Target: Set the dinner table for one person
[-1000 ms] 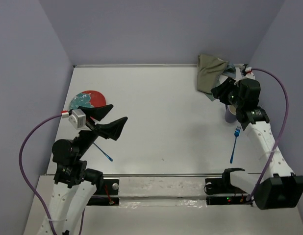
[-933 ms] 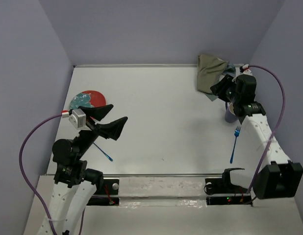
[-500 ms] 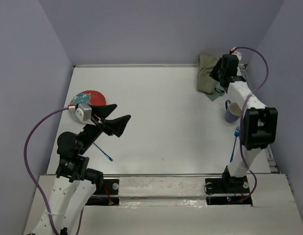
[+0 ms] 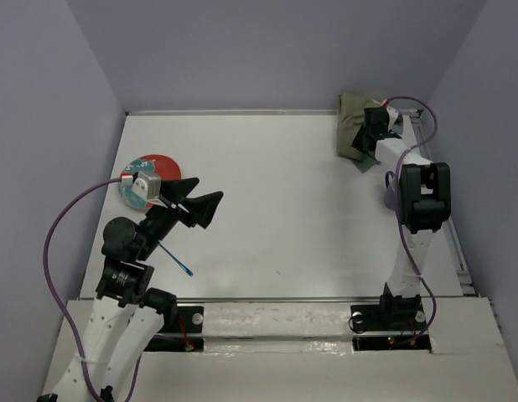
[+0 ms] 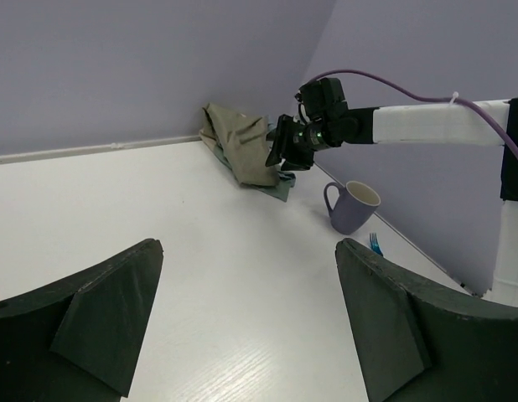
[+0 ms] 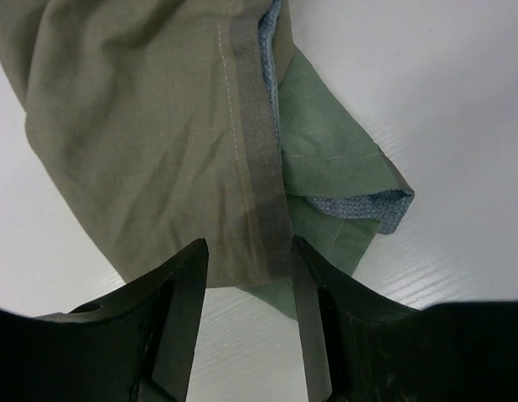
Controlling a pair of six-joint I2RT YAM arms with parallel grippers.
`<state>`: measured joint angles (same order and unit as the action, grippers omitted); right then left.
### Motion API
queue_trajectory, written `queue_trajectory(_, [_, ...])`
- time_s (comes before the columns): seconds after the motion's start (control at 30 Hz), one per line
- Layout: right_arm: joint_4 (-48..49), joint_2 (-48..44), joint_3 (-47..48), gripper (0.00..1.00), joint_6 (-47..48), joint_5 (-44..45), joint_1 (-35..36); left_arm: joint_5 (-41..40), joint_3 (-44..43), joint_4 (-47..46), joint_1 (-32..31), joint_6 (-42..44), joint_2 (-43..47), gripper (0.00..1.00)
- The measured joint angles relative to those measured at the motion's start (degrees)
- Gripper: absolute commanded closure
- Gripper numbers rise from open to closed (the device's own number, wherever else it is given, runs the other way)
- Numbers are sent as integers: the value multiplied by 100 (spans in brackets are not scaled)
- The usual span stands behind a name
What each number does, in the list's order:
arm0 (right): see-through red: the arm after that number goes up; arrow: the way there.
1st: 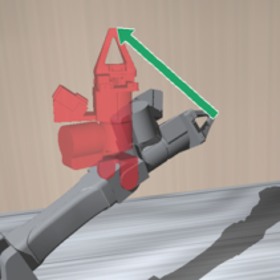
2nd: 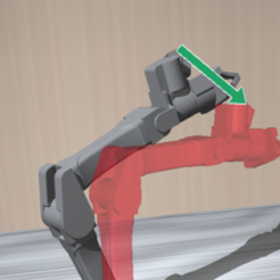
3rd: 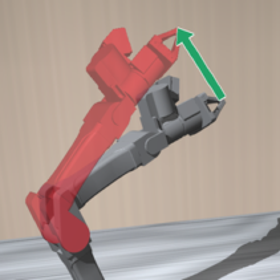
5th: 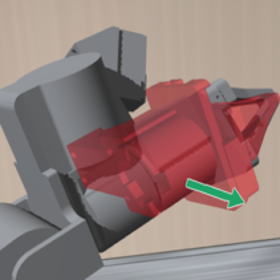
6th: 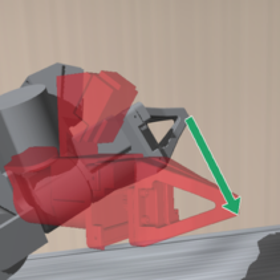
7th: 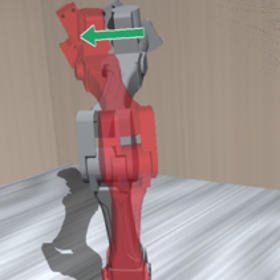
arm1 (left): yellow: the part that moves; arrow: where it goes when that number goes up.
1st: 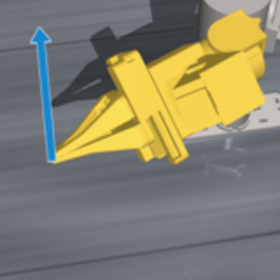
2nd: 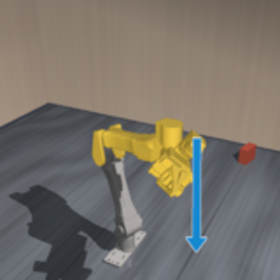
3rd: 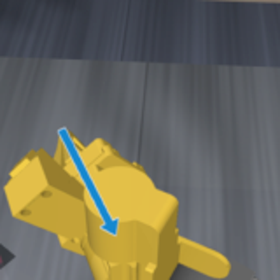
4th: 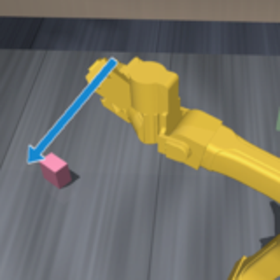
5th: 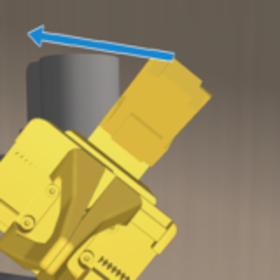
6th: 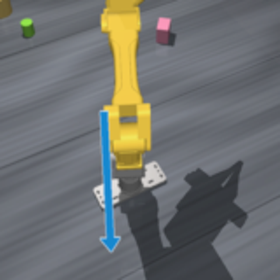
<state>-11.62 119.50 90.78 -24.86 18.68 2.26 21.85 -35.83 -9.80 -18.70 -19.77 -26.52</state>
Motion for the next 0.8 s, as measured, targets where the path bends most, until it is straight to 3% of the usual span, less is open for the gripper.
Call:
queue_trajectory(0.37, [-160, 466, 337, 42, -188, -260, -227, -44, -2, 50, 0, 20, -138, 4])
queue_trajectory(0.8, [-31, 505, 232, 47, -713, -1392, -439, -33, -2, 68, 2, 20, -192, 4])
